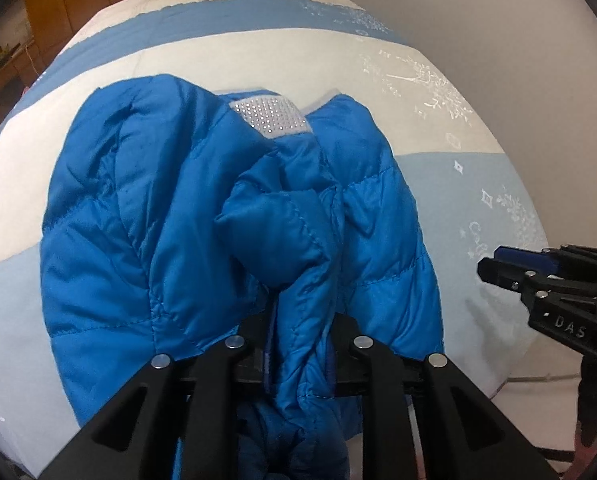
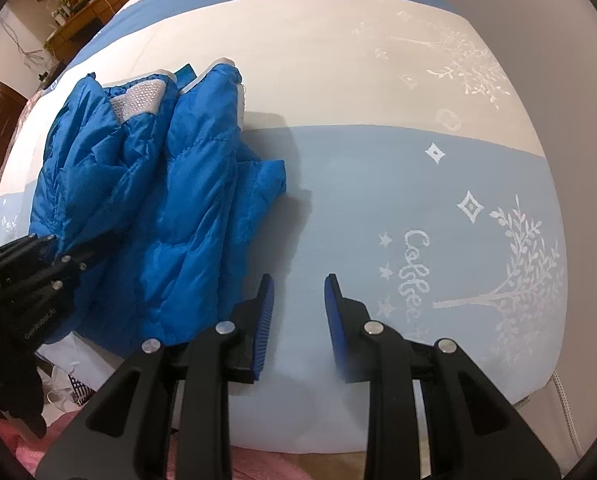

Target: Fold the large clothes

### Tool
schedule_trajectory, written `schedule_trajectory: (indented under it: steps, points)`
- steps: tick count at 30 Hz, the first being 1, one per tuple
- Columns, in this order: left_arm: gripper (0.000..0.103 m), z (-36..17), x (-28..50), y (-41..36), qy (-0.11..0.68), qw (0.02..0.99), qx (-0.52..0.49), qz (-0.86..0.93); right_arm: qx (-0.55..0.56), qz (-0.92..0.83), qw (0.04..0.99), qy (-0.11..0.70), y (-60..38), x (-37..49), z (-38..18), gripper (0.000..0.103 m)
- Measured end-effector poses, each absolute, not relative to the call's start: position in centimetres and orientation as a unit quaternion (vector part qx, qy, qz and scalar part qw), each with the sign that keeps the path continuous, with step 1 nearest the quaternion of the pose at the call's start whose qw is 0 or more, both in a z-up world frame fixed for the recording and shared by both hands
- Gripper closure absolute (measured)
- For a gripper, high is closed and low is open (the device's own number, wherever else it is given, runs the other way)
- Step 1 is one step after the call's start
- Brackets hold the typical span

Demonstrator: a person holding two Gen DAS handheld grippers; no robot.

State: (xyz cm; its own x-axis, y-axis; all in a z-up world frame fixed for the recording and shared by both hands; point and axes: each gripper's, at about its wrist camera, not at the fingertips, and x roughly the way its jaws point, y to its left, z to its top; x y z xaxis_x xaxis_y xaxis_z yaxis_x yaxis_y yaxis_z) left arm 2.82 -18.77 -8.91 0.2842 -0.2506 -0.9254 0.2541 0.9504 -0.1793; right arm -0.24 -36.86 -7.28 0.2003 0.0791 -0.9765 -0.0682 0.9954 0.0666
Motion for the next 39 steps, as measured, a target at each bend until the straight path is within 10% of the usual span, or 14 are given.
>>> schedule_trajectory:
  steps: [6,20,28,35,39]
  points:
    - [0.059,-4.1,1.4,-16.2,0.563,0.773,-0.117,-0.268,-0.002,0.06,0.781,0.622,-36.4,0.3,-6.0,0.07]
    - [0.062,-3.0,3.0,-6.1,0.546,0.831,-0.047,-0.096,0.013,0.149,0.776,0.613,-28.2,3.0,-2.3,0.032]
    - [0.062,-5.3,3.4,-4.4,0.561,0.82,-0.052,-0.1,0.032,0.134,0.734,0.665,-25.9,5.4,-7.5,0.029]
    - [0.061,-5.8,4.1,-4.0,0.562,0.821,-0.053,-0.083,0.058,0.188,0.732,0.652,-24.8,6.1,-8.1,0.089]
    - [0.061,-5.3,4.2,-3.0,0.558,0.823,-0.068,-0.08,0.056,0.21,0.767,0.603,-25.5,5.4,-3.7,0.094]
